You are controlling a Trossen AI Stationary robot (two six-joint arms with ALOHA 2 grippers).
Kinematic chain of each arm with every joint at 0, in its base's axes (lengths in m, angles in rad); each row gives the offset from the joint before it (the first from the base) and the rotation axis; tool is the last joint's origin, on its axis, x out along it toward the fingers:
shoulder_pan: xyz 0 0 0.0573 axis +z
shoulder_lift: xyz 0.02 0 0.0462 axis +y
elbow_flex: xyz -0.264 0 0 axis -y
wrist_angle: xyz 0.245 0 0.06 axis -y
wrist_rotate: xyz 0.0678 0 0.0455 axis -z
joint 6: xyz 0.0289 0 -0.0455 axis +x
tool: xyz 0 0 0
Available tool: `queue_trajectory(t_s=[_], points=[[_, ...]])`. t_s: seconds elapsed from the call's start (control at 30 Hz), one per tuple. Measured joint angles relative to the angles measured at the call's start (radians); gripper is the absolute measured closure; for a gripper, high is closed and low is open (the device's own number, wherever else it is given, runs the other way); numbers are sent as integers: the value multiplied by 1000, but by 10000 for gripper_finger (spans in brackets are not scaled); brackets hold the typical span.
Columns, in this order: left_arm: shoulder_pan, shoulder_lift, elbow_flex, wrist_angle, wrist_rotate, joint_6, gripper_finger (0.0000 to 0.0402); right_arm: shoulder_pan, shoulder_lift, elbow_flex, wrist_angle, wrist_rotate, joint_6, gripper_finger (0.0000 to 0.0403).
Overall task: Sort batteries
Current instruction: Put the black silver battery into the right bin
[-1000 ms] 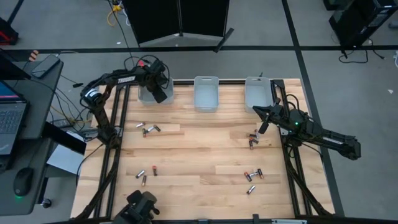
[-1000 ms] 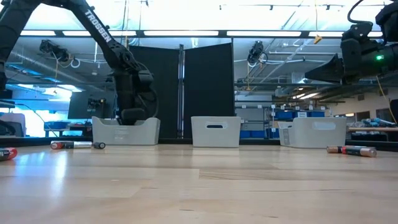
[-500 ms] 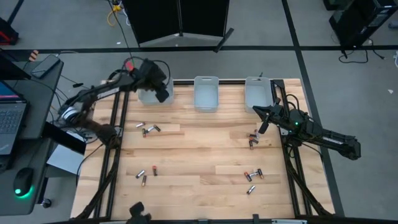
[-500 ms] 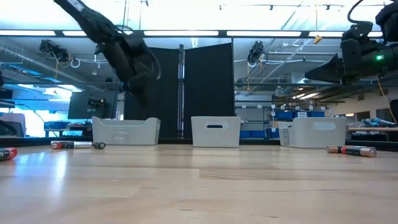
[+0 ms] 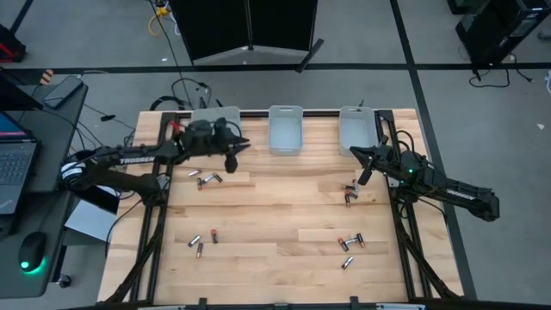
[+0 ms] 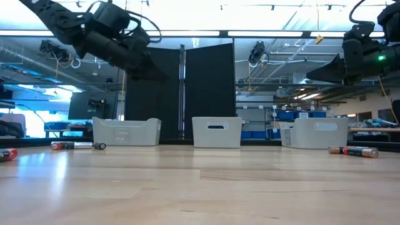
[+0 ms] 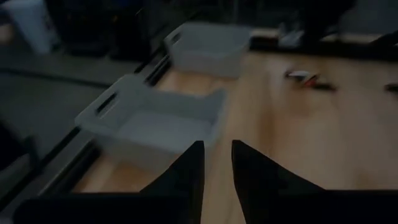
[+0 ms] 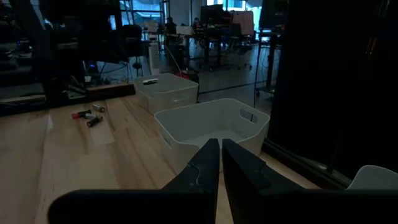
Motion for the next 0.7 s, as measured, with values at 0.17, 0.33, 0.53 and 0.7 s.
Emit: queue_trajectory(t_s=[0.17,0.33,0.53,0.7], points=[[-76,0,-55,135,-1,-29,315,0,0,0,6,0,0,371],[-120,0,-115,265,-3,-61,315,1,0,0,77,0,1,371],[-140,0,-188,400,-18,-70,315,1,0,0,192,0,-5,371],[-143,1,-230,480,-19,-91,315,-1,0,0,291,-13,-7,371]])
